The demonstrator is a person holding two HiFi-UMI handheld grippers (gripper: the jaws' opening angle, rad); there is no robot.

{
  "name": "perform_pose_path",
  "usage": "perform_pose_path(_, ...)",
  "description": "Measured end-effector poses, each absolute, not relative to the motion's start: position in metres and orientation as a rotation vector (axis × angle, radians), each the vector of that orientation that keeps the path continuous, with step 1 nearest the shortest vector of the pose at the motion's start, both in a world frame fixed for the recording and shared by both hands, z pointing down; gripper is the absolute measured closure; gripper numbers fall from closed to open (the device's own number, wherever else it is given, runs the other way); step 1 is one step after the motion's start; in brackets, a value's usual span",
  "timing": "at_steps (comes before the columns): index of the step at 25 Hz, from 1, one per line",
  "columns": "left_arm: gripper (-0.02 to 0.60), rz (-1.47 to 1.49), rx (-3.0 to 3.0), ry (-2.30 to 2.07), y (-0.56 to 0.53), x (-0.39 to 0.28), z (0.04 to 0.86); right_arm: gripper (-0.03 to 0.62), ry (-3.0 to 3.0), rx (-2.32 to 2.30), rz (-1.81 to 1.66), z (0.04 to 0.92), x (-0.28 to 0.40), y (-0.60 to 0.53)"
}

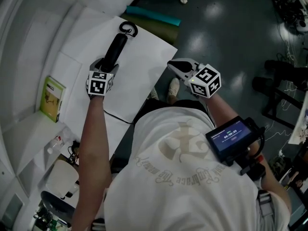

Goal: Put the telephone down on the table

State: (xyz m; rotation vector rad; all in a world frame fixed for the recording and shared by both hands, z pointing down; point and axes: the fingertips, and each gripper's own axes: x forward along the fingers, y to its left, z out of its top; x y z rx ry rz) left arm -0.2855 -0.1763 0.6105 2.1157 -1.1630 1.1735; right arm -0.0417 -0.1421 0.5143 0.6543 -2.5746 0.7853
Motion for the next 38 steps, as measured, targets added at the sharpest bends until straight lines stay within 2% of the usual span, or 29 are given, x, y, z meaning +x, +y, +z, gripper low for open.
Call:
perform_pose_path(10, 0.255, 1.099, 2.179, -1.304, -0.166, -0.283, 0.569, 0.579, -2.594, 0.583, 0.751, 0.514, -0.048, -0.133)
perform_pose_path(23, 0.268, 0.744, 2.204, -1.488, -0.118, -0.25, 0.506, 0.579, -2.699, 0.449, 0.642, 0.487, -0.083, -0.134)
perform_pose_path(32, 0.401, 0.519, 2.185, -1.533, -0.081, -0.229, 0.491, 0.579, -2.776, 0.326, 0.535, 0.47, -0.104, -0.124)
perform_pose_path(38, 0.523, 0.435, 2.208, -1.487, -0.061, -0.207, 0.484, 0.579, -2.801, 0.28, 0.493, 0.464, -0.105, -0.113)
